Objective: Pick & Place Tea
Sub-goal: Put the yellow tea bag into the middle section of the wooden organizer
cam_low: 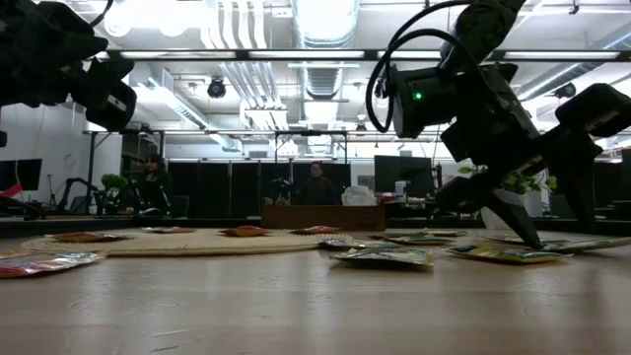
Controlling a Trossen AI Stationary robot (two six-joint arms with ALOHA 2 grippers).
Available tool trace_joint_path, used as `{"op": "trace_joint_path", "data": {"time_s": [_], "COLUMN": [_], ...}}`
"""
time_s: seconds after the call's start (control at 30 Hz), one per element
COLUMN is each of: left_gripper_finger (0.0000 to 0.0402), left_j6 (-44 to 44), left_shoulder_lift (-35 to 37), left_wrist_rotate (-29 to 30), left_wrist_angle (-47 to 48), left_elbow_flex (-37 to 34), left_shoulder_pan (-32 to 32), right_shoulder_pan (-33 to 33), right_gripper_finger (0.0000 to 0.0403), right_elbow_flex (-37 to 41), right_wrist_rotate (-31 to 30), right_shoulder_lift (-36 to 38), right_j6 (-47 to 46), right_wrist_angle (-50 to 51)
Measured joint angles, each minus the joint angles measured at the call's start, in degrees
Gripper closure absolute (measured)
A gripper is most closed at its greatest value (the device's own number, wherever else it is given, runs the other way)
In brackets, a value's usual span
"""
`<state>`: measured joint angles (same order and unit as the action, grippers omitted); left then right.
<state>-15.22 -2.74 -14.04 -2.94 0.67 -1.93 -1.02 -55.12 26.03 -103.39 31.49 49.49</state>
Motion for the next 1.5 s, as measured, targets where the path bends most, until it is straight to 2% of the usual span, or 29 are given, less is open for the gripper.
{"op": "trace_joint_path", "data": {"time_s": [0.2,0.47,0.6,1.03,1.2,1.5], "left_gripper_finger": [0.0264,0.0264,0.0264,0.0264,0.0264,0.0264], "left_j6": [0.0,0.0,0.0,0.0,0.0,0.0], "left_shoulder_lift": [0.0,0.0,0.0,-0.1,-0.1,-0.1], "left_wrist_rotate": [0.0,0.0,0.0,0.0,0.0,0.0], "left_wrist_angle": [0.0,0.0,0.0,0.0,0.0,0.0], "left_elbow_flex": [0.0,0.0,0.0,0.0,0.0,0.0], "left_shoulder_pan": [0.0,0.0,0.0,0.0,0.0,0.0], "right_shoulder_pan": [0.0,0.0,0.0,0.0,0.0,-0.2], "right_gripper_finger": [0.0182,0.0182,0.0182,0.0187,0.0218,0.0335], "right_elbow_flex": [-1.7,-2.9,-1.4,6.6,7.0,7.1], "right_wrist_rotate": [-2.0,-1.4,-3.9,-4.6,-6.6,-8.0], "right_shoulder_lift": [3.1,6.6,6.2,4.3,4.3,4.2], "right_j6": [0.5,2.0,2.0,2.2,2.3,3.2], "right_wrist_angle": [-1.1,-1.6,-3.0,-12.5,-13.4,-14.7]}}
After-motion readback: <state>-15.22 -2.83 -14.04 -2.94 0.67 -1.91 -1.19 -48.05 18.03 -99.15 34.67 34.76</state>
